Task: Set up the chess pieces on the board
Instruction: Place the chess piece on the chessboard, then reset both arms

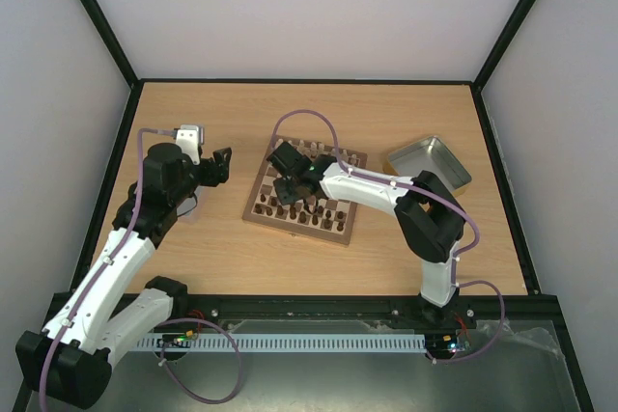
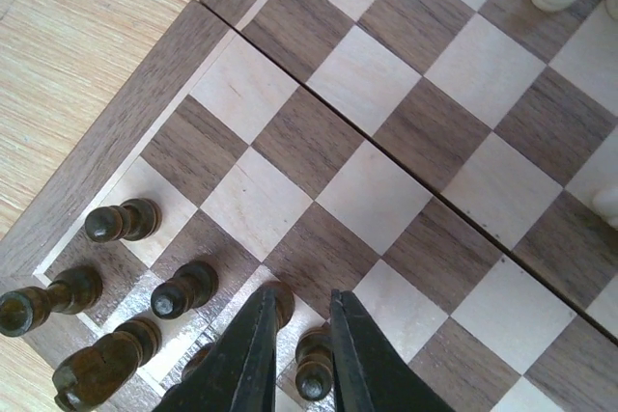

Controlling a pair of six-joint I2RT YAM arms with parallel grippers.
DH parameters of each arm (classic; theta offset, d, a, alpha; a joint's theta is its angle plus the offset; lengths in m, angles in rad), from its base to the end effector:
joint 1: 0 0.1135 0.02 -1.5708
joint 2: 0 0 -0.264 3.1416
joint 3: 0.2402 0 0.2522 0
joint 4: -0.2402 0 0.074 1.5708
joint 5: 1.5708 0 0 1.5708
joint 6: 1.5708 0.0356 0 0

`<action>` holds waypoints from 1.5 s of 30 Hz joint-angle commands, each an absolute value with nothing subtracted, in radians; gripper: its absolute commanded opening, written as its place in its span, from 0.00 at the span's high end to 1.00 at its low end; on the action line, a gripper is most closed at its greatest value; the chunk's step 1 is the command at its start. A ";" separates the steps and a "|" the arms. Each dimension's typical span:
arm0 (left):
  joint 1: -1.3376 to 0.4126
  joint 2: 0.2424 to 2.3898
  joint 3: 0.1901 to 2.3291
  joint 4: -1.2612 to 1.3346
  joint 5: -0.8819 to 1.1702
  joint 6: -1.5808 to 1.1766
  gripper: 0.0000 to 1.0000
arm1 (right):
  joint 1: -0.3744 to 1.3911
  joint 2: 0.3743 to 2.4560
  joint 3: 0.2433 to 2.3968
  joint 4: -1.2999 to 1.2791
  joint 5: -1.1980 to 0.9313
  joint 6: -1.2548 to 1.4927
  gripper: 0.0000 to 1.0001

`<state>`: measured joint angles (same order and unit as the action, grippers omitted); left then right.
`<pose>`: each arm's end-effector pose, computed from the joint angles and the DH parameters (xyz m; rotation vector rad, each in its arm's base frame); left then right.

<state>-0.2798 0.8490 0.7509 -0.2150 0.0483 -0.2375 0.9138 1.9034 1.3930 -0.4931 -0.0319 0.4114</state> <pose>0.1912 -0.0567 0.3136 0.0737 1.9017 -0.3984 0.2484 0.3239 0.2033 -0.6750 2.5805 0.5119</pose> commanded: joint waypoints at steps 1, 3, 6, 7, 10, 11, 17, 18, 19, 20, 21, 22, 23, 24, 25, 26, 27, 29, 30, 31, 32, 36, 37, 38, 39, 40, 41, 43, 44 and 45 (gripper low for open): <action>-0.273 0.835 0.738 -0.193 0.053 -0.238 0.21 | 0.908 1.866 1.376 -0.548 -0.035 0.414 0.86; -0.274 0.833 0.738 -0.193 0.054 -0.238 0.21 | 0.907 1.871 1.372 -0.555 -0.042 0.410 0.86; -0.273 0.834 0.739 -0.193 0.054 -0.238 0.21 | 0.907 1.880 1.372 -0.564 -0.060 0.403 0.86; -0.273 0.834 0.738 -0.193 0.054 -0.238 0.21 | 0.907 1.883 1.372 -0.568 -0.060 0.401 0.86; -0.273 0.835 0.738 -0.192 0.055 -0.238 0.21 | 0.908 1.893 1.375 -0.578 -0.058 0.397 0.85; -0.273 0.836 0.737 -0.192 0.055 -0.238 0.21 | 0.907 1.897 1.375 -0.582 -0.057 0.397 0.85; -0.274 0.836 0.737 -0.191 0.055 -0.238 0.21 | 0.908 1.902 1.372 -0.597 -0.039 0.396 0.86; -0.273 0.837 0.739 -0.192 0.055 -0.238 0.21 | 0.908 1.905 1.373 -0.600 -0.036 0.397 0.87; -0.274 0.837 0.738 -0.191 0.055 -0.238 0.21 | 0.907 1.907 1.373 -0.603 -0.032 0.399 0.87; -0.273 0.838 0.739 -0.192 0.055 -0.238 0.21 | 0.907 1.910 1.375 -0.606 -0.027 0.400 0.87; -0.274 0.839 0.738 -0.193 0.055 -0.237 0.21 | 0.907 1.913 1.377 -0.609 -0.022 0.400 0.87; -0.274 0.838 0.738 -0.191 0.057 -0.238 0.21 | 0.907 1.916 1.379 -0.613 -0.018 0.402 0.87; -0.273 0.839 0.738 -0.192 0.058 -0.237 0.21 | 0.908 1.916 1.379 -0.614 -0.014 0.403 0.88; -0.273 0.840 0.739 -0.192 0.057 -0.238 0.21 | 0.906 1.918 1.378 -0.616 -0.011 0.404 0.88; -0.273 0.839 0.738 -0.192 0.057 -0.238 0.20 | 0.906 1.918 1.380 -0.619 -0.010 0.405 0.88; -0.273 0.839 0.739 -0.192 0.057 -0.238 0.20 | 0.905 1.918 1.382 -0.621 -0.008 0.405 0.88; -0.273 0.840 0.738 -0.191 0.057 -0.238 0.21 | 0.907 1.918 1.383 -0.622 -0.008 0.406 0.88; -0.273 0.840 0.738 -0.190 0.057 -0.238 0.21 | 0.906 1.915 1.384 -0.625 -0.008 0.407 0.88; -0.274 0.840 0.739 -0.190 0.057 -0.237 0.20 | 0.905 1.913 1.385 -0.624 -0.010 0.407 0.88; -0.273 0.840 0.739 -0.189 0.057 -0.237 0.21 | 0.905 1.910 1.385 -0.623 -0.013 0.407 0.88; -0.274 0.841 0.738 -0.190 0.058 -0.237 0.21 | 0.905 1.907 1.385 -0.624 -0.018 0.407 0.88; -0.273 0.840 0.738 -0.188 0.063 -0.241 0.20 | 0.905 1.879 1.393 -0.608 -0.025 0.420 0.86; -0.273 0.840 0.739 -0.185 0.065 -0.243 0.21 | 0.905 1.869 1.395 -0.600 -0.021 0.429 0.83; -0.273 0.838 0.739 -0.182 0.069 -0.250 0.20 | 0.904 1.854 1.397 -0.589 -0.015 0.439 0.81; -0.273 0.838 0.739 -0.178 0.078 -0.258 0.19 | 0.902 1.836 1.397 -0.574 -0.004 0.452 0.78; -0.273 0.838 0.739 -0.174 0.091 -0.264 0.19 | 0.900 1.819 1.397 -0.561 0.013 0.469 0.75; -0.274 0.838 0.741 -0.170 0.099 -0.276 0.17 | 0.898 1.796 1.392 -0.545 0.033 0.486 0.73; -0.273 0.842 0.748 -0.176 0.104 -0.312 0.01 | 0.889 1.744 1.375 -0.514 0.087 0.528 0.68; -0.274 0.849 0.763 -0.194 0.100 -0.333 0.01 | 0.880 1.711 1.355 -0.499 0.117 0.553 0.64; -0.273 0.859 0.781 -0.216 0.096 -0.349 0.01 | 0.869 1.680 1.335 -0.484 0.148 0.577 0.61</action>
